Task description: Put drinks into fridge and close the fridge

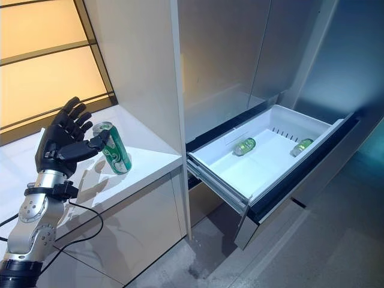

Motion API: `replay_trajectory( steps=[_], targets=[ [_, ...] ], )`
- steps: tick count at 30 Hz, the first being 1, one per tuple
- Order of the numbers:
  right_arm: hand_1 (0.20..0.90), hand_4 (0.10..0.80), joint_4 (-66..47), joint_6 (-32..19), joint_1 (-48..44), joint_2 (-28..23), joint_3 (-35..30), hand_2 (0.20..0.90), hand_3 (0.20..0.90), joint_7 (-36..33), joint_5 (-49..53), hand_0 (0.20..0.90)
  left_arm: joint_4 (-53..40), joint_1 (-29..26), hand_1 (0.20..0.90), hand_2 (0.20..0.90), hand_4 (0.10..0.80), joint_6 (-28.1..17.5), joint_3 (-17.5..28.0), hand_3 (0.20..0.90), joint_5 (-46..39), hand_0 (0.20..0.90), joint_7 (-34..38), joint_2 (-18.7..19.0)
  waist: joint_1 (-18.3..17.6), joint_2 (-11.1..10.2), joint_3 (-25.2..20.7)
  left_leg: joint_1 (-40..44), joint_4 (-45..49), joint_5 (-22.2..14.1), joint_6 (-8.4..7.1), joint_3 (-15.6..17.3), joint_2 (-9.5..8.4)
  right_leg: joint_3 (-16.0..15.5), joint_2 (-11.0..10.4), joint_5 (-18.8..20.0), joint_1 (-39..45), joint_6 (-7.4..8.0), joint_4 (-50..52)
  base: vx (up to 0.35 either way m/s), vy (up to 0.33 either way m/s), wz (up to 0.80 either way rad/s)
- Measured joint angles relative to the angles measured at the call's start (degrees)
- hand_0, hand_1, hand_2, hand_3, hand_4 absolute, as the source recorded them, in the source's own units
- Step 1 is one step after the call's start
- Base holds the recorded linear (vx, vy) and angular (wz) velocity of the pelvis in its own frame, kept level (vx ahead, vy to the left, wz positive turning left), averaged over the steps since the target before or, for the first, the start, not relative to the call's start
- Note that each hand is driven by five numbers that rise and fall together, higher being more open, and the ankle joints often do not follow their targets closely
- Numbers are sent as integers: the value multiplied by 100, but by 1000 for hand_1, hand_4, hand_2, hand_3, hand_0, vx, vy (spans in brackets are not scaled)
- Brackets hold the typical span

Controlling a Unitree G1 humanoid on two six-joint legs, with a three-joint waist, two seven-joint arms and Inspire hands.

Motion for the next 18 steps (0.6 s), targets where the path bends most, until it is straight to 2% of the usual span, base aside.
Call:
replay_trajectory(
  steps=[13,18],
  targets=[
    [900,800,-2,53,-49,-3,-6,900,900,0,0,900,428,-164,900,900,800,300,0,900,-10,900,-169,102,-9,0,77,18,0,0,0,6,0,4,-1,1,13,-1,0,0,0,0],
    [900,800,-2,57,-101,-5,-7,900,900,0,0,900,504,-191,900,900,800,383,0,900,-11,900,-163,318,-126,19,135,50,-2,0,0,14,0,12,-4,0,38,1,0,0,0,0]
  ],
)
